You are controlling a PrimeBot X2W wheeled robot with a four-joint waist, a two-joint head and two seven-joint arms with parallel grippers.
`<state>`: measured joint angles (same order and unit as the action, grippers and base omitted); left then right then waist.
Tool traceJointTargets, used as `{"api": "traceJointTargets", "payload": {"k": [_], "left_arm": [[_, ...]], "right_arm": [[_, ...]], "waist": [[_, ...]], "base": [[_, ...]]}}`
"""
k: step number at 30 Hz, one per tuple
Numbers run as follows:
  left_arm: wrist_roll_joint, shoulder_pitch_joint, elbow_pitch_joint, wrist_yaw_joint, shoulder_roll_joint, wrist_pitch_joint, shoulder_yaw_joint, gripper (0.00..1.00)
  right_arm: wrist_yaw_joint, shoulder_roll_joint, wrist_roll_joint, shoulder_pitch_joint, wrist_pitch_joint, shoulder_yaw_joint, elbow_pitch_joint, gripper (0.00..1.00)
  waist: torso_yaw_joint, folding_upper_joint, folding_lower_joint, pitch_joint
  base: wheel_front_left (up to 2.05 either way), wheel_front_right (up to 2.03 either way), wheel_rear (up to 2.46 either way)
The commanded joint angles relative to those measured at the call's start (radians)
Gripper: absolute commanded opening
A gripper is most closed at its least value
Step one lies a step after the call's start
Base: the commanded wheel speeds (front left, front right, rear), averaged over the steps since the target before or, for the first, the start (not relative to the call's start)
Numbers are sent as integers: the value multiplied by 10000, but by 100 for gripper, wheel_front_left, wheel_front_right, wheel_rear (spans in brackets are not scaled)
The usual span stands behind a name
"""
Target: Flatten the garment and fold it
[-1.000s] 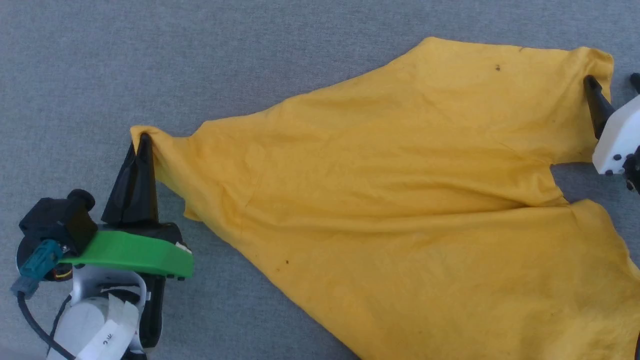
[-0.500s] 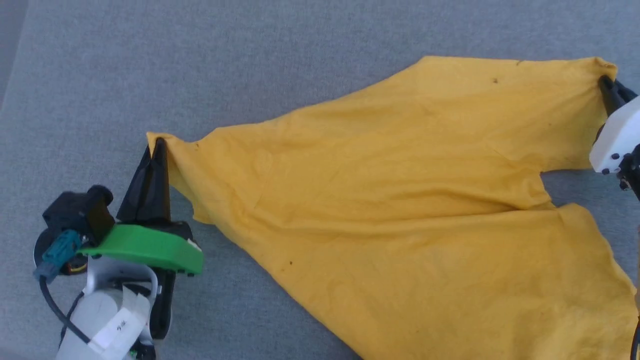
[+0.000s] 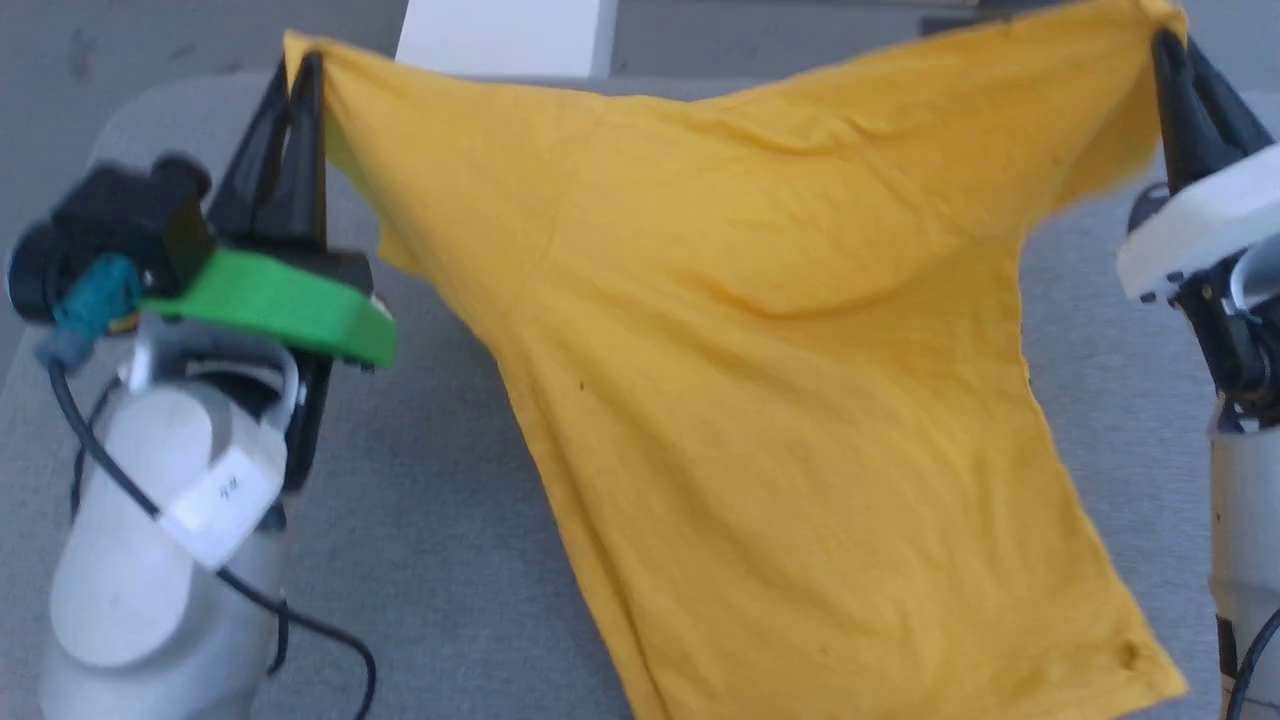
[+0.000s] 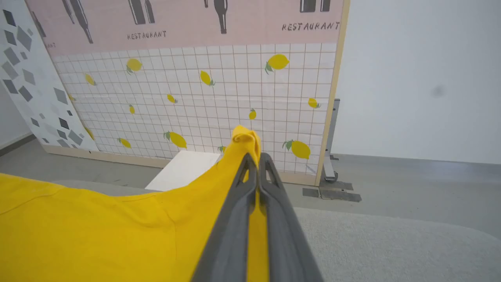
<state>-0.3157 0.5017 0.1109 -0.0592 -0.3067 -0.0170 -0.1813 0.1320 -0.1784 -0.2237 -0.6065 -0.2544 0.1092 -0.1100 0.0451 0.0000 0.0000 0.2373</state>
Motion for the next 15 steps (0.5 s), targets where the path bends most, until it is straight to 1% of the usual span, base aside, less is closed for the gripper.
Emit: {"api": "traceJointTargets", "payload": {"k": [1, 8, 15], "left_arm": [[46, 670, -141, 137, -84, -212, -44, 0], [-302, 1883, -363, 376, -138, -974, -65, 0], [-954, 2614, -381, 538, -54, -2000, -94, 0]], "right_arm": [[-13, -15, -195, -374, 59, -297, 220, 0], [-13, -101, -693, -1219, -330, -1080, 776, 0], [-13, -173, -1191, -1896, -1227, -1522, 984, 0]], "waist": [[-1066, 0, 0, -1308], [-1678, 0, 0, -2219], [-2012, 0, 0, -2793]], "base": [[0, 0, 0], [0, 0, 0], [0, 0, 0]]}}
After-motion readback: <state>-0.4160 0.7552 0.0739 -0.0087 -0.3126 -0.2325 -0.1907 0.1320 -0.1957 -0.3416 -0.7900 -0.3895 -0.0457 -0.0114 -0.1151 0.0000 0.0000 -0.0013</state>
